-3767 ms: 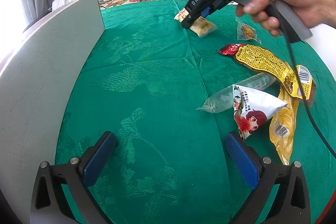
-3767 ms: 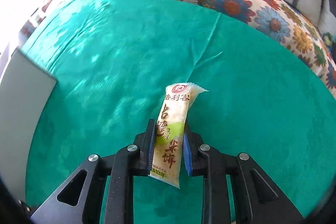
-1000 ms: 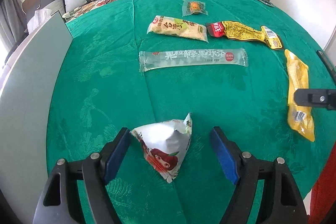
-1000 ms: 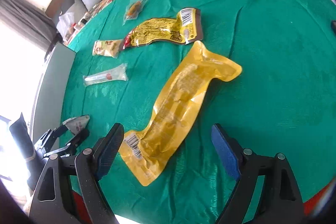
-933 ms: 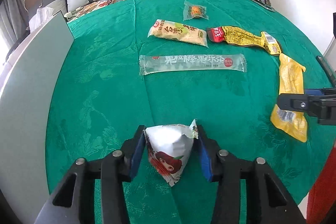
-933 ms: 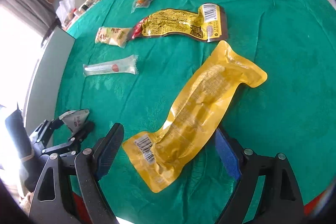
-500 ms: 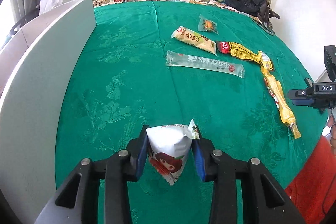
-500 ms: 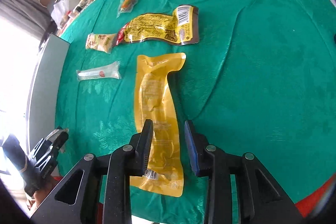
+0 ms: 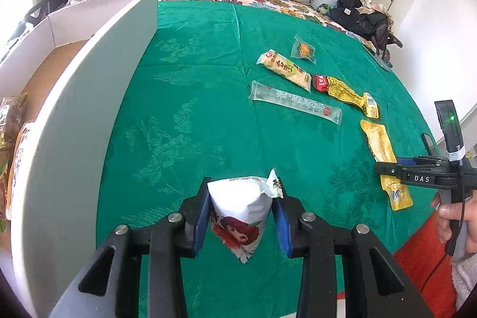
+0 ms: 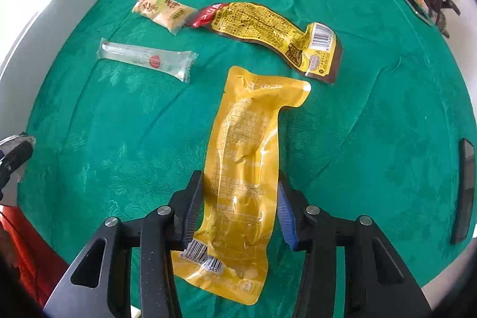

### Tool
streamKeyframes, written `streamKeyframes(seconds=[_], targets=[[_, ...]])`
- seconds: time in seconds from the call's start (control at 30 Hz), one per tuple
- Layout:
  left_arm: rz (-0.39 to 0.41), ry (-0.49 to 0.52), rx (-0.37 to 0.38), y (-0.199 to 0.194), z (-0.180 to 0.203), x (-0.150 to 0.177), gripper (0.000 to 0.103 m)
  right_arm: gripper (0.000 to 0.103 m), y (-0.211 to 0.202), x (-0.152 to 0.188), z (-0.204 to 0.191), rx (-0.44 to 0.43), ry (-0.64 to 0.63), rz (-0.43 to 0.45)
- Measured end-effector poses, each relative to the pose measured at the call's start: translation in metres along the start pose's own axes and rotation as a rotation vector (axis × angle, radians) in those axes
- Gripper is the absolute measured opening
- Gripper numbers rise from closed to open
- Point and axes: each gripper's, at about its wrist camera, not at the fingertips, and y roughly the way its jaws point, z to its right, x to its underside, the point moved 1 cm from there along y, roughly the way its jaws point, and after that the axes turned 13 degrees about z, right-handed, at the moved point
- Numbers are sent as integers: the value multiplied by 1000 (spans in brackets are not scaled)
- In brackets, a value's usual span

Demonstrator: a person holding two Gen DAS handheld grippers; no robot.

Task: Organize snacks
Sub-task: 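Lift both held packs and carry them toward the cardboard box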

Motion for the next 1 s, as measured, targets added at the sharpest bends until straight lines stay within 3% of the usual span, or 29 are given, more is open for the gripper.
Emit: streamKeyframes(seconds=[0.07, 0.17, 0.3, 0.4, 0.43, 0.53, 0.57, 0.63, 0.7, 0.73, 0.77, 0.8, 0.83, 0.87, 1.0], targets=[[16, -33, 11, -9, -4, -6, 37, 47, -11, 0, 12, -42, 51, 12], [32, -76, 37, -20, -3, -12, 37, 47, -31, -2, 26, -214, 210, 59], [29, -115, 78, -28, 1, -17, 37, 46, -26, 3, 11, -184, 137, 29], [44, -107, 77, -39, 1, -19, 37, 46, -21, 10, 8, -262, 228, 3], [49, -100, 68, -41, 0, -20, 37, 47, -21, 10, 6, -241, 222, 12], [53, -100, 44, -44, -6, -19, 37, 56, -19, 2, -16, -62, -13, 65], [53, -109, 41, -44, -8, -18, 37, 68, -14, 2, -21, -37, -69, 54], [52, -118, 35, -43, -12, -17, 37, 74, -2, 6, -24, 19, -122, 4], [50, -111, 26, -42, -11, -15, 37, 76, 9, 9, -30, 37, -138, -39], [46, -109, 26, -41, -11, -14, 37, 84, 10, 9, -31, 27, -135, -18], [42, -111, 29, -41, -11, -14, 37, 84, 12, 9, -33, 18, -142, -11], [41, -114, 32, -42, -12, -13, 37, 81, 11, 8, -34, 20, -157, 2], [42, -114, 32, -44, -13, -13, 37, 69, 9, 6, -33, 14, -159, 7], [45, -114, 31, -46, -14, -13, 37, 46, 5, 2, -30, 14, -147, 11], [58, -127, 18, -53, -24, -17, 37, 41, -5, -6, -10, -35, -80, -21]])
